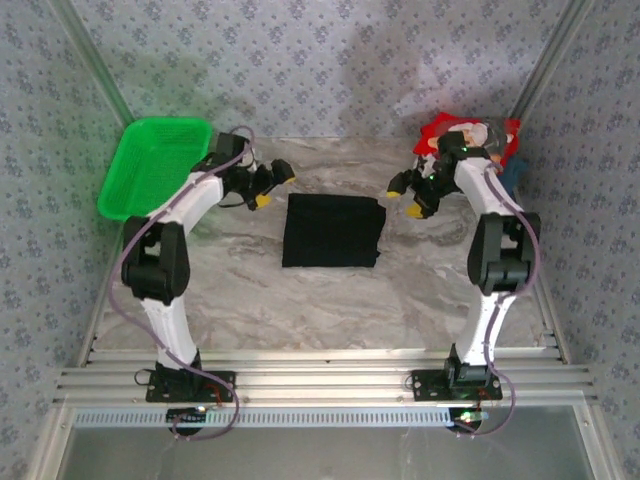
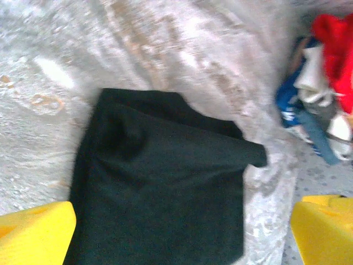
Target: Fold and stack the t-shirts
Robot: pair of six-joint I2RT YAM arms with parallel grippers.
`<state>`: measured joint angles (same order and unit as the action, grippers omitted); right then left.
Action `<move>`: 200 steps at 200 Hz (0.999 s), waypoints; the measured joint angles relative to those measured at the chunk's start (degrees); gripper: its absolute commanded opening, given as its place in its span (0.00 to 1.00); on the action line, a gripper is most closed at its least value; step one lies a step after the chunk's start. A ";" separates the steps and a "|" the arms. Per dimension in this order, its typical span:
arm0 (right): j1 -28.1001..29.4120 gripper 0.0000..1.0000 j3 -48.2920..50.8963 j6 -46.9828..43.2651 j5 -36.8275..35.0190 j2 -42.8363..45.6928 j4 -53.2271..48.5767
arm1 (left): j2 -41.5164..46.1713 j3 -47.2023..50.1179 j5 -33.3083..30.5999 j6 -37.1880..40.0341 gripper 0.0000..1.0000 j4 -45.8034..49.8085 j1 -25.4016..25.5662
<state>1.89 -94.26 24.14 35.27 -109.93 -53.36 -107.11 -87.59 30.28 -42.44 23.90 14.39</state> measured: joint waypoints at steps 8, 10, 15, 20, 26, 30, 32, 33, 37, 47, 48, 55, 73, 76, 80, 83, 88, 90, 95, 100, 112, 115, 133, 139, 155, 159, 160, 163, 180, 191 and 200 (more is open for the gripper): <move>0.81 0.78 2.38 -0.81 -0.24 2.34 0.24 | 3.17 1.86 0.15 0.04 1.00 -0.83 0.04; 1.01 0.78 2.99 -1.03 -0.31 2.82 0.39 | 3.96 2.38 0.15 0.09 1.00 -1.05 0.07; 1.64 0.78 4.35 -1.38 -0.52 3.54 0.74 | 5.70 3.61 0.17 0.20 1.00 -1.60 0.15; 2.12 0.78 5.38 -1.75 -0.83 3.72 1.07 | 7.54 4.94 0.26 0.26 1.00 -2.05 0.15; 2.84 0.78 6.54 -2.25 -1.38 3.61 1.36 | 9.46 6.56 0.31 0.44 1.00 -2.69 0.15; 3.39 0.78 7.21 -2.64 -1.84 3.13 1.66 | 10.54 7.56 0.28 0.50 1.00 -3.13 0.20; 3.54 0.78 7.43 -2.71 -1.99 2.93 1.77 | 11.19 8.15 0.31 0.61 1.00 -3.17 0.20; 3.74 0.79 7.61 -2.86 -2.23 2.69 1.81 | 11.61 8.50 0.31 0.63 1.00 -3.21 0.20; 4.22 0.79 7.98 -3.21 -2.62 2.05 1.99 | 12.48 9.35 0.28 0.68 1.00 -3.41 0.20; 5.46 0.79 8.20 -4.15 -3.87 -0.35 2.38 | 14.95 11.80 0.31 0.98 1.00 -3.72 0.20; 5.55 0.79 8.20 -4.20 -3.91 -0.52 2.40 | 15.10 12.00 0.31 1.03 0.99 -3.76 0.17; 6.29 0.79 8.15 -4.66 -4.68 -2.10 3.10 | 16.74 13.70 0.28 1.11 1.00 -3.98 0.15; 8.13 0.79 7.21 -5.64 -6.38 -6.03 4.28 | 20.65 17.16 0.04 1.70 1.00 -3.89 -0.13; 8.41 0.79 6.91 -5.79 -6.58 -6.60 4.44 | 21.40 17.64 -0.02 1.81 1.00 -3.85 -0.20; 8.74 0.79 6.54 -5.81 -6.82 -7.32 4.72 | 22.14 18.12 -0.22 1.99 1.00 -3.67 -0.28; 9.01 0.79 6.16 -5.88 -6.97 -7.80 4.81 | 23.15 18.58 -0.37 2.10 0.99 -3.61 -0.50; 9.42 0.79 5.31 -6.03 -7.23 -8.72 4.90 | 24.33 19.12 -0.46 2.21 1.00 -3.41 -0.66; 9.60 0.79 4.90 -6.05 -7.37 -9.05 4.92 | 24.83 19.41 -0.61 2.34 1.00 -3.39 -0.81; 9.99 0.79 3.89 -6.25 -7.54 -9.99 5.01 | 26.23 19.96 -0.90 2.40 1.00 -3.10 -1.07; 10.34 0.79 2.80 -6.45 -7.82 -10.84 5.03 | 27.56 20.55 -1.16 2.56 1.00 -2.91 -1.40; 11.17 0.79 0.00 -6.93 -8.59 -12.98 4.98 | 30.86 21.94 -1.90 2.91 1.00 -2.19 -2.47; 11.37 0.79 -0.59 -7.04 -8.76 -13.46 4.96 | 31.65 22.21 -2.10 3.02 1.00 -1.95 -2.75; 12.39 0.78 -3.34 -7.34 -10.03 -15.98 4.70 | 36.46 23.61 -3.93 4.00 1.00 0.17 -4.72; 12.68 0.77 -4.13 -7.37 -10.32 -16.46 4.24 | 37.77 23.89 -4.46 4.35 1.00 0.92 -5.42; 13.55 0.73 -6.88 -7.76 -11.78 -17.90 3.02 | 41.16 24.24 -5.53 5.33 1.00 3.17 -7.50; 13.81 0.71 -7.82 -7.82 -12.24 -18.47 2.64 | 41.81 24.24 -5.70 5.55 1.00 3.69 -8.00; 13.86 0.71 -7.98 -7.91 -12.31 -18.58 2.58 | 41.94 24.24 -5.75 5.60 1.00 3.80 -8.09; 14.08 0.69 -8.74 -8.00 -12.66 -19.06 2.23 | 42.42 24.24 -5.95 5.84 1.00 4.22 -8.55; 15.28 0.51 -11.87 -8.76 -14.53 -21.00 0.52 | 44.19 24.37 -6.67 6.56 1.00 5.81 -10.23; 15.96 0.38 -13.05 -8.50 -15.67 -21.92 -0.31 | 44.83 24.72 -7.04 6.91 1.00 6.45 -10.82; 16.33 0.28 -13.62 -8.79 -16.52 -22.38 -0.72 | 45.11 25.16 -7.13 7.08 1.00 6.84 -11.04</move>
<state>18.22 -107.87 15.35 18.74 -132.31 -54.08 -62.00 -62.43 23.16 -35.35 30.74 3.36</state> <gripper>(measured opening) 0.407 0.994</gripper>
